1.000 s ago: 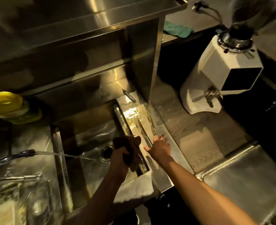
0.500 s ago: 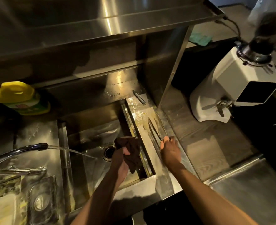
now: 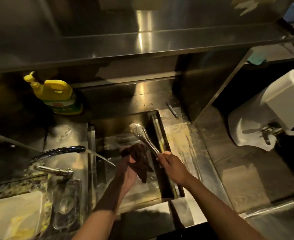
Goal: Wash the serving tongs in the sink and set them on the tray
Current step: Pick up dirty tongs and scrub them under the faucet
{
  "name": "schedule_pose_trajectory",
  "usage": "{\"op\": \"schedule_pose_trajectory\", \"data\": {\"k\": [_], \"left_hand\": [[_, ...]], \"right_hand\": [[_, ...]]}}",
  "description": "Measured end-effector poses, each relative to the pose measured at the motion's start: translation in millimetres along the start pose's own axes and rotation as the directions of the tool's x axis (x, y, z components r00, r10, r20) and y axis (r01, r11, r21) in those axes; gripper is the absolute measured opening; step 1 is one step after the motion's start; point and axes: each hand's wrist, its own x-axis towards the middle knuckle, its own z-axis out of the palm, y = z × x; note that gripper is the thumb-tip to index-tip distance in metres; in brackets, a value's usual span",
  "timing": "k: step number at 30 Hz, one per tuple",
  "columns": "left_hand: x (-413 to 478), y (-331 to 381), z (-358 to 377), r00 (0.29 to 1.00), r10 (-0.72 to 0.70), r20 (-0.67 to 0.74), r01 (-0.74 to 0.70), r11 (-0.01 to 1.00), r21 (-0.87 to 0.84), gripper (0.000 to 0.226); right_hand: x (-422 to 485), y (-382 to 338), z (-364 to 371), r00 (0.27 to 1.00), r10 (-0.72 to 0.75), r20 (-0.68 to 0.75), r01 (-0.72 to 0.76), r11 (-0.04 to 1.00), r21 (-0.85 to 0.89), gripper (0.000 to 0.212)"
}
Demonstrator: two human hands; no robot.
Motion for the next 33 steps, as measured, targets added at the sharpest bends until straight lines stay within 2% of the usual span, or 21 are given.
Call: {"op": "schedule_pose_trajectory", "data": {"k": [1, 2, 3, 4, 5, 7, 8, 9, 10, 12, 14, 16, 19, 21, 24, 27, 29, 30, 32, 33], "left_hand": [[-1.0, 12.8, -6.0, 0.999, 0.017, 0.03, -0.015, 0.997, -0.074, 0.021], [-5.1, 26.3, -12.6, 0.995, 0.057, 0.086, -0.056, 0.998, -0.011, 0.024], [-0.4, 37.1, -28.0, 0.989, 0.079, 0.124, -0.07, 0.994, -0.078, 0.027], [7.0, 45.7, -44.1, 0.992, 0.055, 0.112, -0.028, 0.974, -0.225, 0.028], [15.5, 62.0, -61.2, 0.98, -0.029, 0.196, 0.088, 0.949, -0.303, 0.024], [26.0, 76.2, -90.7, 0.967, 0.009, 0.254, 0.02, 0.994, -0.109, 0.027], [39.6, 71.7, -107.8, 0.981, -0.024, 0.194, 0.057, 0.984, -0.167, 0.03], [47.0, 68.4, -111.1, 0.999, 0.011, 0.051, -0.001, 0.983, -0.183, 0.032], [42.7, 65.8, -108.5, 0.996, 0.048, -0.071, -0.054, 0.994, -0.095, 0.043], [42.2, 67.1, -104.2, 0.99, -0.007, -0.14, -0.001, 0.998, -0.06, 0.054], [45.1, 70.8, -105.0, 0.97, 0.008, -0.242, 0.005, 0.998, 0.055, 0.045], [45.3, 72.9, -100.7, 0.952, 0.018, -0.305, 0.002, 0.998, 0.063, 0.04], [45.0, 51.6, -92.4, 0.955, -0.093, -0.28, 0.084, 0.995, -0.044, 0.032], [40.3, 41.4, -87.7, 0.948, -0.168, -0.272, 0.153, 0.985, -0.075, 0.027], [45.8, 52.1, -100.6, 0.98, -0.066, -0.189, 0.083, 0.993, 0.086, 0.018], [30.6, 66.7, -105.6, 0.994, 0.003, -0.11, 0.009, 0.994, 0.109, 0.024], [21.1, 66.7, -102.9, 0.999, -0.01, -0.049, 0.016, 0.99, 0.141, 0.029], [18.9, 64.6, -102.9, 0.999, -0.032, -0.044, 0.038, 0.99, 0.139, 0.025], [31.9, 66.1, -113.0, 0.988, -0.017, -0.152, 0.026, 0.998, 0.06, 0.025], [39.4, 68.9, -118.8, 0.975, -0.002, -0.221, 0.009, 0.999, 0.032, 0.044]], "right_hand": [[4.2, -6.3, 10.1, 0.997, -0.037, 0.061, 0.037, 0.999, 0.006, 0.045], [7.1, -7.7, 18.5, 0.991, -0.057, 0.121, 0.059, 0.998, -0.017, 0.046], [9.2, -8.1, 25.2, 0.983, -0.062, 0.176, 0.072, 0.996, -0.055, 0.045], [9.0, -5.3, 27.2, 0.975, -0.053, 0.215, 0.076, 0.992, -0.103, 0.045], [13.4, -4.8, 36.0, 0.966, -0.06, 0.252, 0.095, 0.987, -0.131, 0.047], [20.6, -7.0, 45.6, 0.955, -0.075, 0.288, 0.141, 0.967, -0.214, 0.052], [26.9, -12.1, 52.9, 0.948, -0.081, 0.307, 0.166, 0.951, -0.262, 0.051], [34.6, -17.7, 61.9, 0.942, -0.081, 0.325, 0.185, 0.935, -0.304, 0.052], [41.6, -25.6, 71.5, 0.941, -0.067, 0.331, 0.183, 0.926, -0.331, 0.052], [50.6, -37.3, 89.5, 0.948, 0.002, 0.319, 0.107, 0.94, -0.325, 0.051], [49.6, -40.6, 104.8, 0.943, 0.084, 0.322, 0.007, 0.963, -0.27, 0.048], [45.9, -45.4, 114.2, 0.939, 0.124, 0.321, -0.044, 0.969, -0.245, 0.049], [55.6, -58.1, 142.2, 0.95, 0.135, 0.281, -0.08, 0.977, -0.199, 0.05], [64.3, -60.6, 159.9, 0.954, 0.127, 0.273, -0.081, 0.981, -0.174, 0.041], [62.5, -62.2, 151.9, 0.949, 0.066, 0.309, -0.033, 0.993, -0.11, 0.041], [62.6, -66.7, 140.0, 0.949, -0.011, 0.316, 0.023, 0.999, -0.036, 0.049], [69.4, -72.6, 143.5, 0.95, -0.032, 0.312, 0.055, 0.996, -0.065, 0.056], [72.2, -73.1, 146.4, 0.946, -0.049, 0.32, 0.083, 0.992, -0.095, 0.056], [72.3, -71.2, 142.7, 0.93, -0.059, 0.362, 0.116, 0.984, -0.137, 0.053], [71.7, -68.5, 134.6, 0.916, -0.053, 0.398, 0.13, 0.977, -0.171, 0.052]]}}
